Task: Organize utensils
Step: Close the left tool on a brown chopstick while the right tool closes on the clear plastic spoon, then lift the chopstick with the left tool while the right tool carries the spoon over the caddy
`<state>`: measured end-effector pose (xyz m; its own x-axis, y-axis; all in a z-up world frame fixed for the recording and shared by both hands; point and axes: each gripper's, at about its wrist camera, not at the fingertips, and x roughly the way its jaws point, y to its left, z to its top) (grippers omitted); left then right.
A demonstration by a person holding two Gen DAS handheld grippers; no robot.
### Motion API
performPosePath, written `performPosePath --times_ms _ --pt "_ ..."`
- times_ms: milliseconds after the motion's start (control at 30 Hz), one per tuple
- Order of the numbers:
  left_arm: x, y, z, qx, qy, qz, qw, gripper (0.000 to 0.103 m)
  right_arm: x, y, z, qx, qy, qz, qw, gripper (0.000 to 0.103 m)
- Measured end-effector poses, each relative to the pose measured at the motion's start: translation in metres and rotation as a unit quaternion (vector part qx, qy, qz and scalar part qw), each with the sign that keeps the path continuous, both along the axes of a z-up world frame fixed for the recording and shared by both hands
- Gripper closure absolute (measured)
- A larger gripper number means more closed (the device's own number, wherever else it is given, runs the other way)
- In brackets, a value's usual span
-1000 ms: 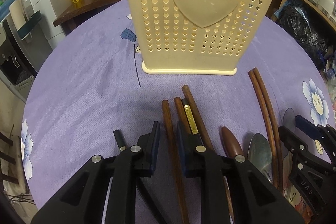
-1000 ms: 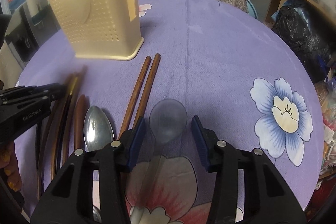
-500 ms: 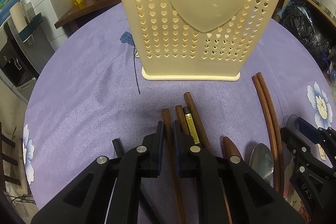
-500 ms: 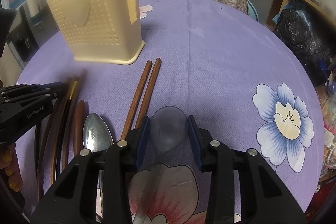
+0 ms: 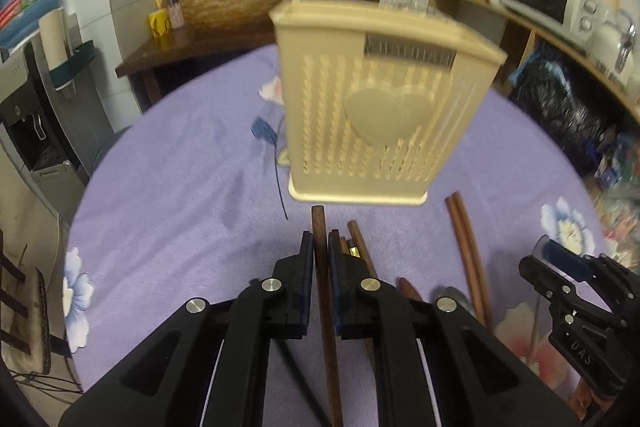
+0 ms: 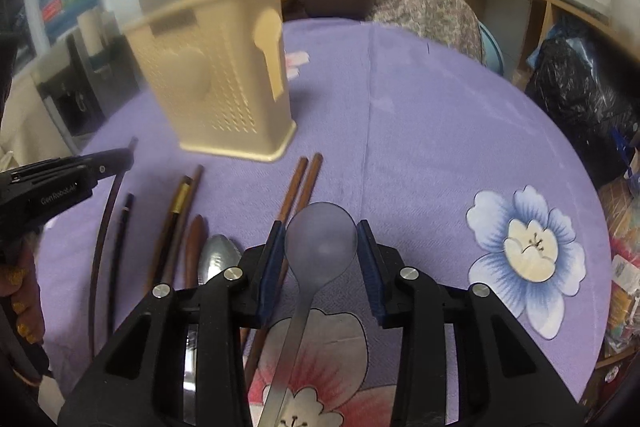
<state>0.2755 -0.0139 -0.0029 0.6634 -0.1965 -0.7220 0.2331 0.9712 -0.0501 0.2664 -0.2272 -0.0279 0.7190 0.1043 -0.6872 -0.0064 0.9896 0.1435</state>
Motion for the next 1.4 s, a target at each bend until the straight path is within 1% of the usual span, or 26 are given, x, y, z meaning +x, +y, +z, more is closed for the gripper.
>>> performPosePath --times_ms 133,200,300,467,633,733,800,1000,1133,1233,1333,1367,1400 --pt "-0.025 0.021 0.03 -0.034 -0.044 0.004 0.9984 0.094 -0.023 -0.005 0.029 0.003 -0.039 0.019 0.999 0.066" --pt "-0.033 0.033 0.044 -0.039 -0.068 0.009 0.9969 0.094 -0.032 -0.007 0.038 0.005 -0.052 0.025 0.998 0.066" --pt "-0.045 0.046 0.061 -0.05 -0.094 0.012 0.9942 0.094 -0.043 -0.007 0.05 0.003 -0.07 0.038 0.997 0.066" --pt "-0.06 0.059 0.075 -0.055 -0.137 0.029 0.9886 0.094 -0.054 -0.006 0.06 -0.002 -0.088 0.043 0.995 0.066" --pt "-0.066 0.073 0.087 -0.068 -0.16 0.043 0.9839 0.094 -0.061 -0.004 0.065 -0.008 -0.1 0.048 0.994 0.066" --pt "-0.068 0.079 0.094 -0.067 -0.175 0.049 0.981 0.094 -0.062 -0.003 0.068 -0.018 -0.107 0.047 0.993 0.066" --pt "-0.065 0.081 0.097 -0.072 -0.178 0.052 0.9801 0.094 -0.061 -0.002 0.068 -0.016 -0.105 0.049 0.993 0.066" --pt "-0.063 0.081 0.103 -0.069 -0.187 0.053 0.9785 0.094 -0.059 -0.002 0.069 -0.011 -0.106 0.056 0.993 0.066" --pt "-0.056 0.084 0.119 -0.069 -0.198 0.051 0.9765 0.094 -0.051 0.0 0.078 -0.014 -0.113 0.066 0.991 0.066" --pt "-0.046 0.078 0.145 -0.074 -0.209 0.039 0.9744 0.094 -0.038 0.002 0.099 -0.012 -0.133 0.07 0.989 0.066" --pt "-0.033 0.073 0.18 -0.092 -0.229 0.034 0.9684 0.094 -0.018 0.006 0.133 -0.014 -0.167 0.071 0.983 0.066" --pt "-0.03 0.072 0.187 -0.097 -0.233 0.032 0.967 0.094 -0.009 0.007 0.15 -0.011 -0.182 0.07 0.981 0.066" --pt "-0.026 0.069 0.199 -0.11 -0.239 0.028 0.9644 0.094 -0.002 0.009 0.163 -0.01 -0.193 0.068 0.979 0.066"
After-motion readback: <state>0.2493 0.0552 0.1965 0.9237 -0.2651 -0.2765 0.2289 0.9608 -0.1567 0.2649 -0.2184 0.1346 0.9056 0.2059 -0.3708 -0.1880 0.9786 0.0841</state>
